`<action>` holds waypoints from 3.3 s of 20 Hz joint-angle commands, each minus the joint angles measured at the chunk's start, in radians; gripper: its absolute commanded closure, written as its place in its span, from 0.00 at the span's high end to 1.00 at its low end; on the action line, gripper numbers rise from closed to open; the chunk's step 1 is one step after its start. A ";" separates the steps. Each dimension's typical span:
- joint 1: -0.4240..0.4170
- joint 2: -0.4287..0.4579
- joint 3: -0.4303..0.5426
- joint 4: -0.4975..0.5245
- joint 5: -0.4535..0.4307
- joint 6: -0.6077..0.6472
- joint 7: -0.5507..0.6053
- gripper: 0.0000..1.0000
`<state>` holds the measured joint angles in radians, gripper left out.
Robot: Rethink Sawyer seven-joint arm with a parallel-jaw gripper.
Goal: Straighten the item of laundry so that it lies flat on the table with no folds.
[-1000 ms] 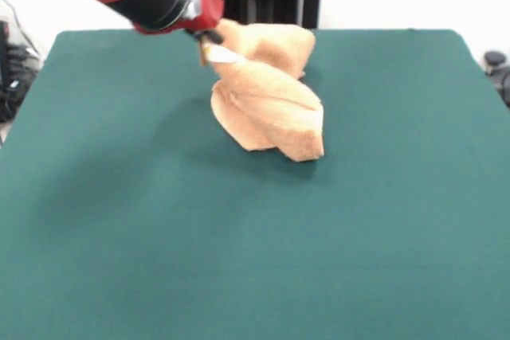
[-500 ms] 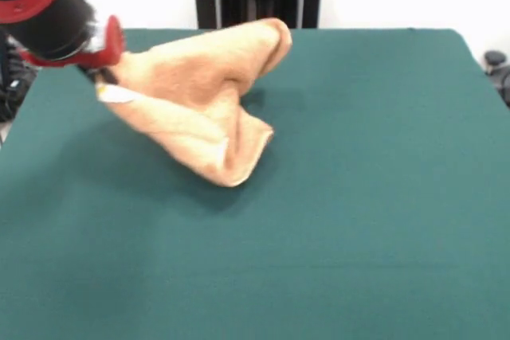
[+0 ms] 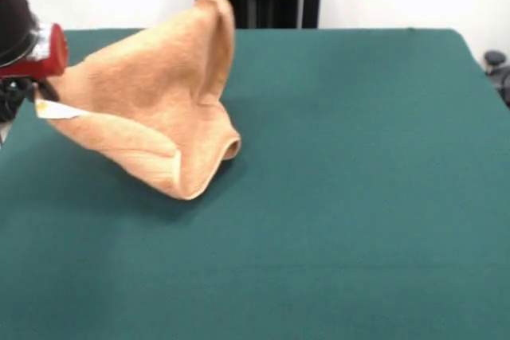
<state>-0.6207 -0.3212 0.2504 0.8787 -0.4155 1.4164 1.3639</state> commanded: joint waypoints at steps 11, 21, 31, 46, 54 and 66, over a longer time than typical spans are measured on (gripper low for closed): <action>-0.034 0.043 0.163 0.040 -0.022 -0.214 -0.371 0.00; -0.075 0.121 0.225 0.099 -0.017 -0.413 -0.387 0.00; -0.087 0.225 0.311 0.117 -0.017 -0.555 -0.395 0.00; -0.117 0.348 0.449 0.144 0.031 -0.644 -0.387 0.00; -0.130 0.394 0.499 0.147 0.049 -0.673 -0.348 0.00; -0.183 0.488 0.632 0.217 0.109 -0.777 -0.338 0.00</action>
<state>-0.8700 -0.0263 0.7278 0.8719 -0.2967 0.7739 1.2791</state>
